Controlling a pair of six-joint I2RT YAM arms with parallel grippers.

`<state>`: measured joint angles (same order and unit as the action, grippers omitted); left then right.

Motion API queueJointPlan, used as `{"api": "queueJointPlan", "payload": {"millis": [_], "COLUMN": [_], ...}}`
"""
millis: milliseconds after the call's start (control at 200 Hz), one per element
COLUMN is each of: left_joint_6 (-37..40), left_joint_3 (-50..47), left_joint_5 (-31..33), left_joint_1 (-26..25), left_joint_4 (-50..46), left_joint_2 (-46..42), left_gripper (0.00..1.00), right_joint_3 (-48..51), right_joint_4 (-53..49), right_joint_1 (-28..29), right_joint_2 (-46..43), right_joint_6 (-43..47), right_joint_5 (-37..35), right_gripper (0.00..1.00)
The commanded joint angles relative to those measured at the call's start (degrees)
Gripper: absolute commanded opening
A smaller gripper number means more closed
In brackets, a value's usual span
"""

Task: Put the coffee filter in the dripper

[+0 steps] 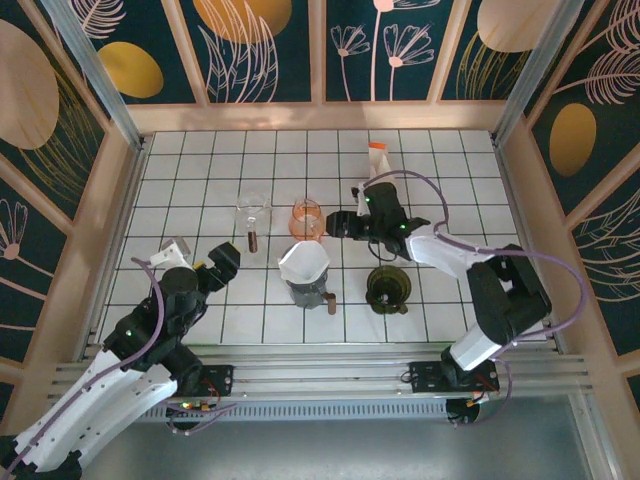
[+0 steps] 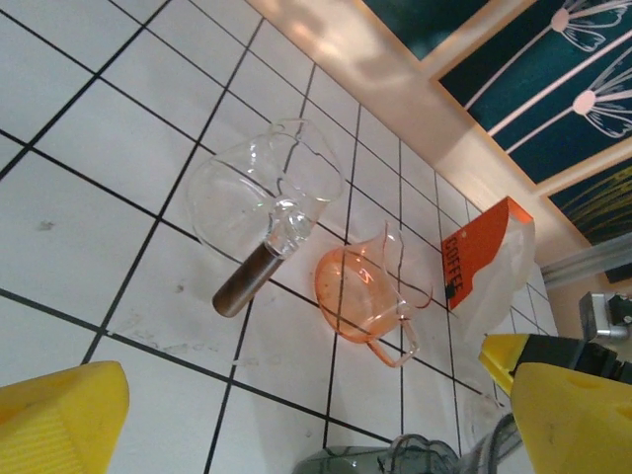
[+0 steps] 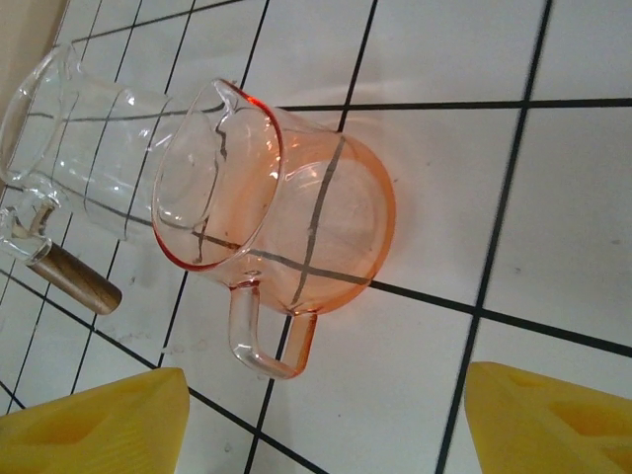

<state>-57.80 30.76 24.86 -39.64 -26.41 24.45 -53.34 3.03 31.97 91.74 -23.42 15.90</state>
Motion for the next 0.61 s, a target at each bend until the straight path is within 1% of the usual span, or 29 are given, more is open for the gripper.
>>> {"api": "queueJointPlan", "payload": {"millis": [0, 135, 360, 600], "left_joint_6": [-1.8, -2.4, -3.0, -3.4], "left_joint_3": [2.1, 2.2, 1.9, 1.5], "left_joint_5": [2.4, 2.7, 2.2, 2.4], "left_joint_1": [0.5, 0.4, 0.4, 0.4], "left_joint_4": [-1.8, -1.8, -1.4, -1.6], "left_joint_2": [1.2, 1.8, 2.2, 2.2], "left_gripper": [0.99, 0.99, 0.99, 0.99], "right_joint_3": [-2.2, -2.5, -5.7, -9.3], "right_joint_4": [3.0, 4.3, 3.9, 3.6], "right_joint_1": [-0.2, 0.6, 2.5, 3.0], "right_joint_2": [2.9, 4.6, 9.9, 15.0], "right_joint_6": [2.7, 4.2, 5.9, 6.4], "right_joint_5": [5.2, 7.1, 7.3, 7.4], "right_gripper": [0.71, 0.7, 0.69, 0.65]}}
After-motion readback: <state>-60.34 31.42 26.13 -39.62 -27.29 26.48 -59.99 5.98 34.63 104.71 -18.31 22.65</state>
